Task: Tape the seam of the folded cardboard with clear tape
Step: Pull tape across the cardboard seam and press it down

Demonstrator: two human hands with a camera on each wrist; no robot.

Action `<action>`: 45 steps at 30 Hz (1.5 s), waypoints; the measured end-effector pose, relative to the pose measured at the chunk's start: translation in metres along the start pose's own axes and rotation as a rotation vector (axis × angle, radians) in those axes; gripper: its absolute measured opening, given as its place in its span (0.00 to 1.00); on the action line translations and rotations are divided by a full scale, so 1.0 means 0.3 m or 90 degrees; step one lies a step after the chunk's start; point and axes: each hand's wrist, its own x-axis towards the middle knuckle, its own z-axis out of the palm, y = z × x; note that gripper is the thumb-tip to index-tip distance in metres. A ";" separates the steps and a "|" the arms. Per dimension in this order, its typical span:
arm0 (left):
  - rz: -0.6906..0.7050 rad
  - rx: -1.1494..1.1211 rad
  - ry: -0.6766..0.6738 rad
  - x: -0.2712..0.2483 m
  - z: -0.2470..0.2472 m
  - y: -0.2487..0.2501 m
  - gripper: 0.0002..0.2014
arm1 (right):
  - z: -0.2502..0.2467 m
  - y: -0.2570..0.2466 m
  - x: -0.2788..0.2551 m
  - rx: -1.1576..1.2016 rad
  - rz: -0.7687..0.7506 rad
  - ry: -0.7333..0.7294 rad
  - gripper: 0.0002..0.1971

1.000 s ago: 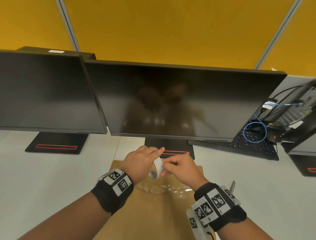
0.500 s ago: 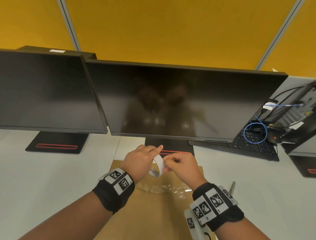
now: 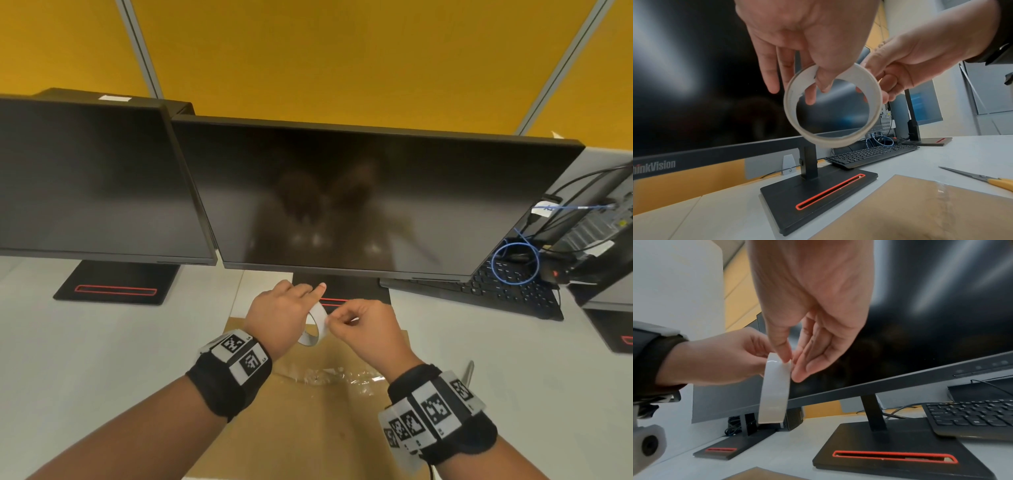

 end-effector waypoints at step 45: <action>-0.098 -0.124 0.009 0.005 0.018 -0.002 0.25 | 0.020 -0.033 0.024 -0.215 -0.081 0.018 0.10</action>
